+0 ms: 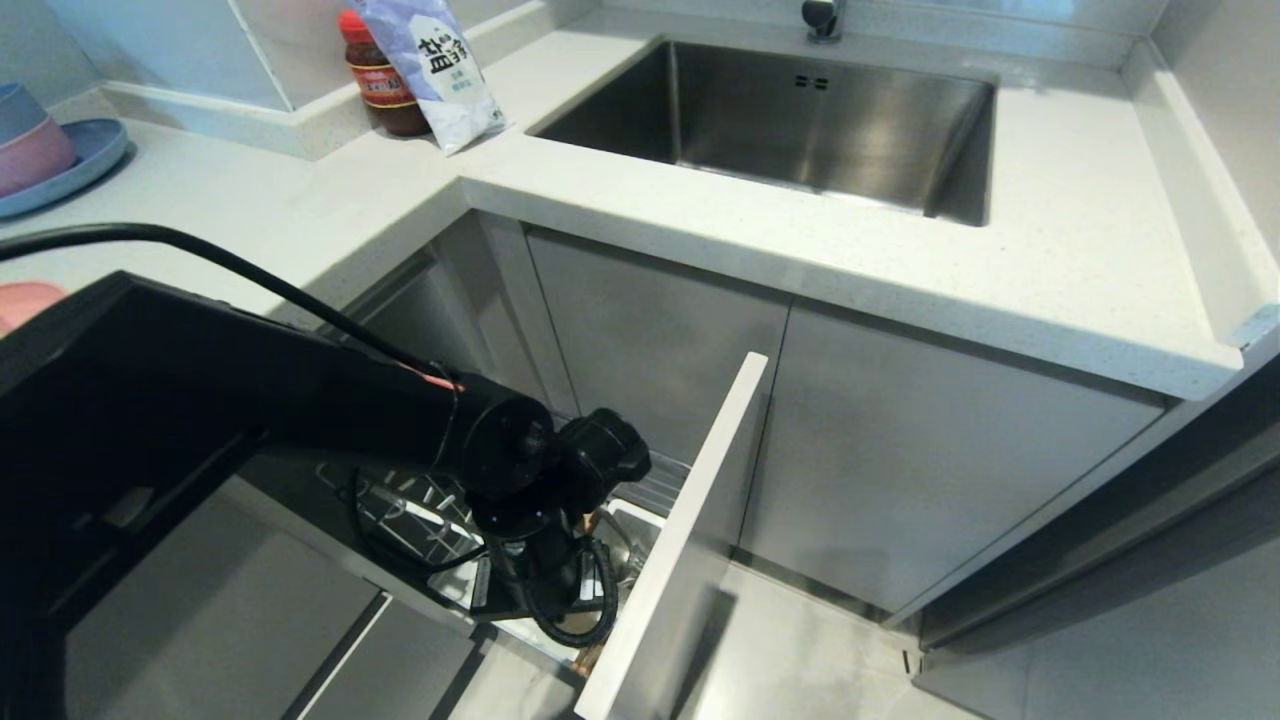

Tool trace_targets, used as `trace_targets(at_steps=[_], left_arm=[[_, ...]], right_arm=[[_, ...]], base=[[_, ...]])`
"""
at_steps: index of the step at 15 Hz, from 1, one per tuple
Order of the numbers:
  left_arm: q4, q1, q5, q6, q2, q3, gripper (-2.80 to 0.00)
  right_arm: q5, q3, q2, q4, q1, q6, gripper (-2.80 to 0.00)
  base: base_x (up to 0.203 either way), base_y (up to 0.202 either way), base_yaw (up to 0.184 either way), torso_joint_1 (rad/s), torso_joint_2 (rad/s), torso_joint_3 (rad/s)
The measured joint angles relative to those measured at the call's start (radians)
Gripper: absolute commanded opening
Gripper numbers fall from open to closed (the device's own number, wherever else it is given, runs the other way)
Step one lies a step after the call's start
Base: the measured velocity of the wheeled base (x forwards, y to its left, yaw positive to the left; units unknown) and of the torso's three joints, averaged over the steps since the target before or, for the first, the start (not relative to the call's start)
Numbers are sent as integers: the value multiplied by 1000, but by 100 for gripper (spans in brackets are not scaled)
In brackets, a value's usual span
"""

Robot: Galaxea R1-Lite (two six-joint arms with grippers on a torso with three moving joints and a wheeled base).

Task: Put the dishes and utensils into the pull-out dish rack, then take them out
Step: Take the fork out of the cupboard

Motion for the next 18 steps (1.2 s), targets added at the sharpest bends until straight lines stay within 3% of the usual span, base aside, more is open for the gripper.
trace_targets(at_steps=[2, 3, 4, 9, 14, 18], left_arm=[[-2, 0, 2, -34, -32, -11, -280], [-2, -1, 11, -37, -54, -13, -215], [-2, -1, 23, -39, -79, -15, 0], [-4, -31, 51, -61, -190, -13, 0], [-30, -80, 42, -132, -182, -14, 0], [-86, -46, 49, -147, -148, -13, 0]], right_arm=[[0, 0, 0, 0, 0, 0, -280], [0, 0, 0, 0, 0, 0, -280], [0, 0, 0, 0, 0, 0, -280], [0, 0, 0, 0, -1, 0, -280], [0, 0, 0, 0, 0, 0, -280], [0, 0, 0, 0, -1, 0, -280]], base=[[0, 0, 0, 0, 0, 0], [0, 0, 0, 0, 0, 0], [0, 0, 0, 0, 0, 0], [0, 0, 0, 0, 0, 0], [0, 0, 0, 0, 0, 0], [0, 0, 0, 0, 0, 0]])
